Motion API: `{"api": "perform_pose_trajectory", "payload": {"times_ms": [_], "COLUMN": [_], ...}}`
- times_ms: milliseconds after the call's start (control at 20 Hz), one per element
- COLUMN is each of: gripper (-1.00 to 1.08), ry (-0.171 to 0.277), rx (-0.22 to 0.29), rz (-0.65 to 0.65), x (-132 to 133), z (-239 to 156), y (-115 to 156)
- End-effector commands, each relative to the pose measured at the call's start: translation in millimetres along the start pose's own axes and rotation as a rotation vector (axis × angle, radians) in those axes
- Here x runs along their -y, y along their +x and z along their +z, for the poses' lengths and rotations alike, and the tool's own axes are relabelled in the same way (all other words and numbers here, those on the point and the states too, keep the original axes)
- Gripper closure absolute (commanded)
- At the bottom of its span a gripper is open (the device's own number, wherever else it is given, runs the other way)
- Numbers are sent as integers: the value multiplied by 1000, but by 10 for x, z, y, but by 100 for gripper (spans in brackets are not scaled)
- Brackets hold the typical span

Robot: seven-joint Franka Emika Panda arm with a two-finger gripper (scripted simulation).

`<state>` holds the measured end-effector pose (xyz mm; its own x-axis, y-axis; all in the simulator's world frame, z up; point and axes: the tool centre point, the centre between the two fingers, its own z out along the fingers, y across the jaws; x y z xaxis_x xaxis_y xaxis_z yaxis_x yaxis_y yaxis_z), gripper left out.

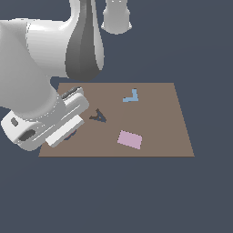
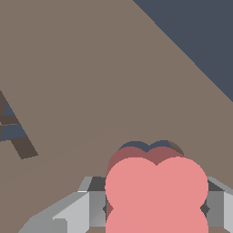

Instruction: Insert a designated object into the corresponding slot on a board.

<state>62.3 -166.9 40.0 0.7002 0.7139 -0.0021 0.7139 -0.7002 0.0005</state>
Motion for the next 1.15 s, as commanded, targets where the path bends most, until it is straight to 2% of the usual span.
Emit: {"api": "perform_pose_trajectory", "payload": {"times_ms": [0, 600, 650, 1100], "gripper": [108, 108, -92, -92], "ry": [0, 0, 0, 0], "rx": [0, 0, 0, 0], "rz": [-13, -18, -18, -18], "x": [-34, -52, -52, -52], "z": [-4, 96, 96, 96], "y": [5, 13, 13, 13]}}
